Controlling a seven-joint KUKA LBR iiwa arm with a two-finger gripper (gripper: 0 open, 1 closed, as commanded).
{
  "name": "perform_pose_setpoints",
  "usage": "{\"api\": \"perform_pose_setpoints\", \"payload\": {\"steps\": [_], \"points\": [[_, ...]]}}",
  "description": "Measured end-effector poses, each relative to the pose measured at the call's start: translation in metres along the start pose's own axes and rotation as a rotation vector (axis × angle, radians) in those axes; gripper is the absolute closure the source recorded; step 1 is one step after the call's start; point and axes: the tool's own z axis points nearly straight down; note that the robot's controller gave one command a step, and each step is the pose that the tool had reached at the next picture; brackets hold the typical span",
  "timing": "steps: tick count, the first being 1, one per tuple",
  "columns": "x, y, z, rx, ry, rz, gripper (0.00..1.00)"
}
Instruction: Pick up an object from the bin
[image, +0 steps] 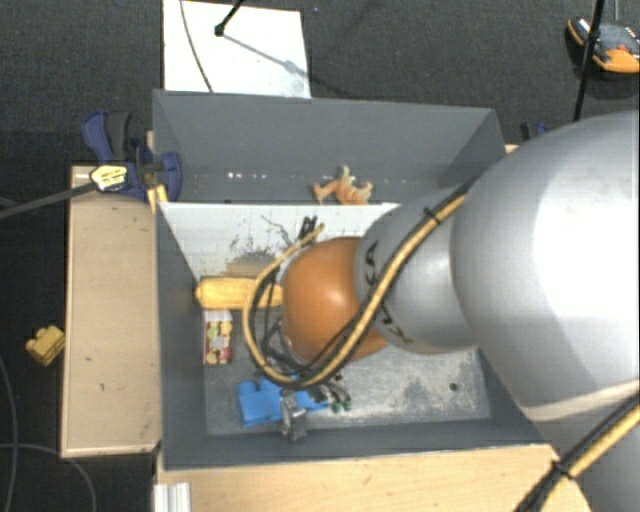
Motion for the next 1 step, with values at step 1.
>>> {"api": "perform_pose_setpoints", "payload": {"steps": [1], "points": [[-0.0022, 0.0136, -0.0067, 0.000, 0.000, 0.060, 0.00]]}}
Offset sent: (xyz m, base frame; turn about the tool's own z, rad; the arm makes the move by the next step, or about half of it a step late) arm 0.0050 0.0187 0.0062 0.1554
